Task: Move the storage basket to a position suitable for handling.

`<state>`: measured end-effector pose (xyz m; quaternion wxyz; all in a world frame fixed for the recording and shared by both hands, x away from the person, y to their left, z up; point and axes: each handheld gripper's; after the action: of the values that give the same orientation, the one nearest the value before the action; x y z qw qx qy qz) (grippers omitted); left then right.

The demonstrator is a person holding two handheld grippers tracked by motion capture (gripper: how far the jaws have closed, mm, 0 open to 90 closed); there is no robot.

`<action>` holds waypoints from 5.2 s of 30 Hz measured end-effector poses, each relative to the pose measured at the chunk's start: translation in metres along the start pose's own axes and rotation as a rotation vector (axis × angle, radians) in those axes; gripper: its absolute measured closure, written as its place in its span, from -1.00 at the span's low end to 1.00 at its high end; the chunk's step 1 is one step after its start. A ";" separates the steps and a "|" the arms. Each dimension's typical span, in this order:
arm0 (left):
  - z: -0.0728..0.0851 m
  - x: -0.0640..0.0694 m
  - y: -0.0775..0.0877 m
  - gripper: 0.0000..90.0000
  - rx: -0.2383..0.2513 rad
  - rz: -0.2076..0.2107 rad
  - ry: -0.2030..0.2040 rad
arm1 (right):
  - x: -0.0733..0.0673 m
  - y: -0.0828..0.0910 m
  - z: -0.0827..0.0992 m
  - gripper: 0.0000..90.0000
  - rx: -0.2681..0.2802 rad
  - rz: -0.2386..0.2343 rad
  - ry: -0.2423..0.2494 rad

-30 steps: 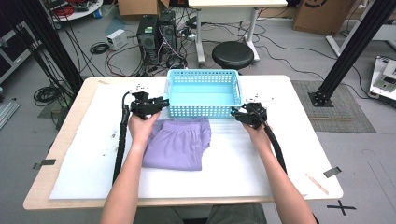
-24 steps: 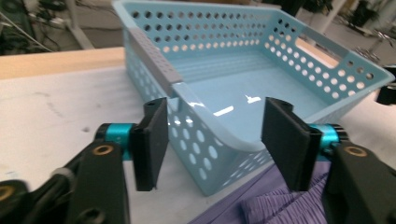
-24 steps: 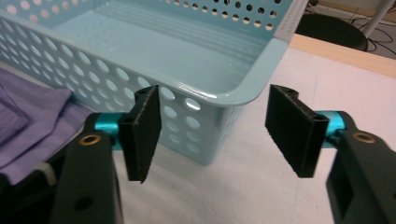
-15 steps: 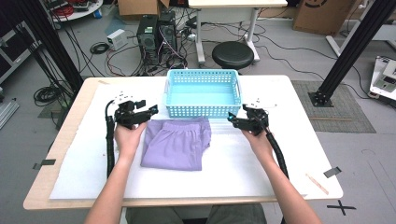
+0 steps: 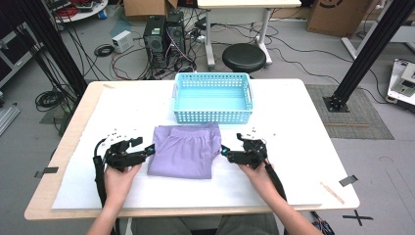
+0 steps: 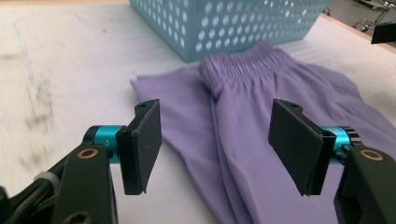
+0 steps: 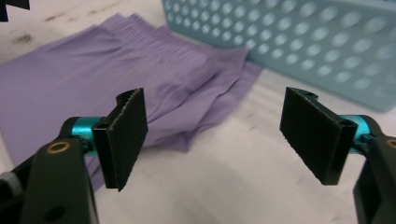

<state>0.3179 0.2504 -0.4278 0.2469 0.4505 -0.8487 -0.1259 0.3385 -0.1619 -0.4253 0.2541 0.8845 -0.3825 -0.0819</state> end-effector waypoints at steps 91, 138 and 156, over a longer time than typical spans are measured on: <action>0.053 0.130 -0.036 0.29 -0.291 0.214 -0.108 | -0.018 0.082 0.069 0.63 -0.225 -0.162 -0.008; -0.099 -0.011 -0.138 0.02 0.028 -0.033 0.090 | 0.140 -0.028 -0.043 0.22 -0.054 0.223 -0.150; -0.093 0.011 -0.128 0.31 -0.015 -0.034 0.021 | 0.132 -0.007 -0.034 0.48 -0.063 0.206 -0.135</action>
<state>0.4524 0.1700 -0.4018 0.2570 0.4644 -0.8372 -0.1316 0.4463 -0.2390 -0.3933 0.2626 0.8246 -0.4848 -0.1269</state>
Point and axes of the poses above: each handheld gripper's, and its own axes: y roughly backward along the jaws, z roughly out of its underside, x roughly to its right, and after that the axes turned 8 degrees about y, right-handed
